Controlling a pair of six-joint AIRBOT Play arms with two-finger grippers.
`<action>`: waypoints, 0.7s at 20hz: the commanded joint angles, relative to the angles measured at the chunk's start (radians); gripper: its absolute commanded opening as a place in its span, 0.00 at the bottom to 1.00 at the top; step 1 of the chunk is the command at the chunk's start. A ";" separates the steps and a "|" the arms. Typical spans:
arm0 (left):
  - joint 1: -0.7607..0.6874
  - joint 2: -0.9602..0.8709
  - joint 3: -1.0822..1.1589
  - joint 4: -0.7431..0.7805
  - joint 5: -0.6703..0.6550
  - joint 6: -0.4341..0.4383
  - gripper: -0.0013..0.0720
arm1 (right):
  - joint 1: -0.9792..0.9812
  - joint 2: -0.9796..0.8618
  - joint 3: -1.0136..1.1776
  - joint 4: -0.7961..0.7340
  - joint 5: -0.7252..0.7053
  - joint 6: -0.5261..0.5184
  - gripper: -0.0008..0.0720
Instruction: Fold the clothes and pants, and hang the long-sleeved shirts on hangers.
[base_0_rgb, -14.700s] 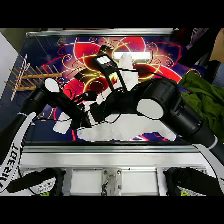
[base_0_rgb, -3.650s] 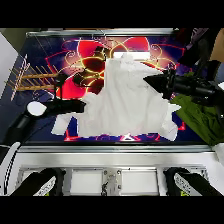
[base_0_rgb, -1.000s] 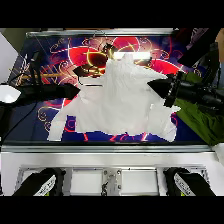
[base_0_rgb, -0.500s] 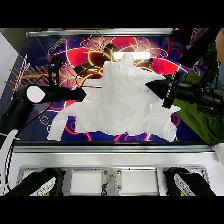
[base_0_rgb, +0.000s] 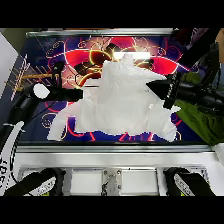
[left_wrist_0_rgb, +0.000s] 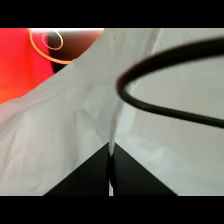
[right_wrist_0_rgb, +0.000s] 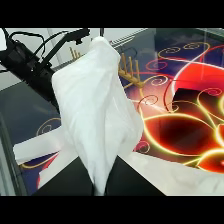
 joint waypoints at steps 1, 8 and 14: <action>0.072 -0.002 0.021 -0.003 -0.044 0.000 0.03 | -0.001 0.027 0.000 0.000 0.005 0.000 0.01; 0.090 -0.001 0.077 -0.001 -0.072 0.008 0.03 | 0.000 0.034 0.000 -0.104 0.046 0.040 0.01; 0.090 0.045 0.217 0.000 -0.143 0.034 0.03 | 0.000 0.034 -0.050 -0.168 -0.024 0.059 0.01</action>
